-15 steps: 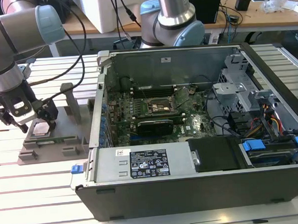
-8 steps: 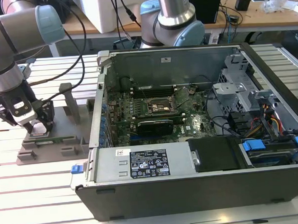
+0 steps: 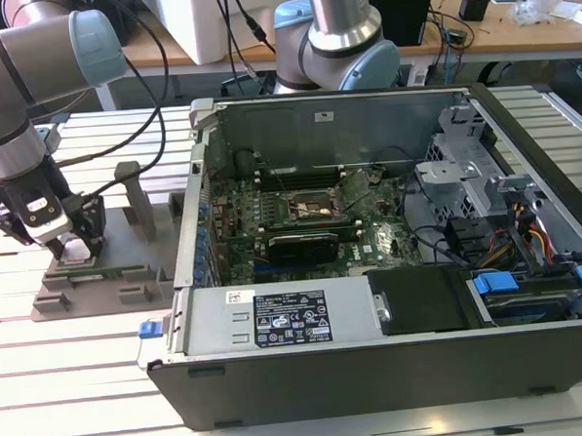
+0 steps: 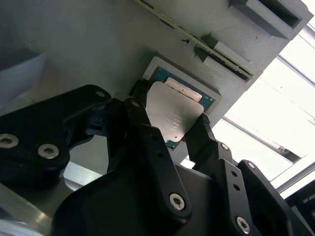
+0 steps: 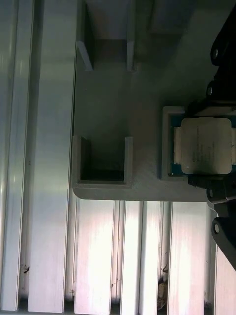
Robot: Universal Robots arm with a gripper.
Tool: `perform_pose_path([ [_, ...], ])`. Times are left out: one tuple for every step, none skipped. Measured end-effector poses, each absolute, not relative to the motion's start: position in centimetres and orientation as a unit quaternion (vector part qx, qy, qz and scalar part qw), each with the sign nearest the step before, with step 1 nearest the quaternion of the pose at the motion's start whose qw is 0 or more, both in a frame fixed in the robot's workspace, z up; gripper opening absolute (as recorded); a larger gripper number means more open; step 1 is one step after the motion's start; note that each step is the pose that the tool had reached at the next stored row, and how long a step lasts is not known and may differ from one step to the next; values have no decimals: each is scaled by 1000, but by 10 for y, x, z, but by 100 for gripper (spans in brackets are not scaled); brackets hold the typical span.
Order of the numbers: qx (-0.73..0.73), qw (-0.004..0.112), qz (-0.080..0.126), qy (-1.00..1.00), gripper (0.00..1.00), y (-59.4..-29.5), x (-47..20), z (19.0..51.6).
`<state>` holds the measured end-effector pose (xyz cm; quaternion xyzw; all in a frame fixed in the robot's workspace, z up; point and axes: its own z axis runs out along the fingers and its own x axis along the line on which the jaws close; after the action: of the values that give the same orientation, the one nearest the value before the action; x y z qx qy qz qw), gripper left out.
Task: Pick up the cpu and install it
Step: 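Pick up the cpu and move it towards the insertion slot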
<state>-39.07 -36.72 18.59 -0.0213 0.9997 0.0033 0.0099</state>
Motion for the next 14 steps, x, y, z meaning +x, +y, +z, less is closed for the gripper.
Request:
perform_pose_path([
  [-21, 10, 3, 1000, 55, -367, -391, 190],
  [-21, 10, 3, 1000, 55, -367, -391, 196],
  [-21, 10, 3, 1000, 55, -367, -391, 206],
  [-21, 10, 3, 1000, 55, -367, -391, 211],
  [-21, 10, 3, 1000, 55, -367, -391, 216],
  [-21, 10, 3, 1000, 55, -367, -391, 226],
  [-21, 10, 3, 1000, 55, -367, -391, 234],
  [-21, 10, 3, 1000, 55, -367, -391, 241],
  [-21, 10, 3, 1000, 55, -367, -391, 249],
  [-21, 10, 3, 1000, 55, -367, -391, 256],
  [-21, 10, 3, 1000, 55, -367, -391, 262],
  [-21, 10, 3, 1000, 55, -367, -391, 265],
  [-21, 10, 3, 1000, 55, -367, -391, 269],
  [-21, 10, 3, 1000, 55, -367, -391, 276],
])
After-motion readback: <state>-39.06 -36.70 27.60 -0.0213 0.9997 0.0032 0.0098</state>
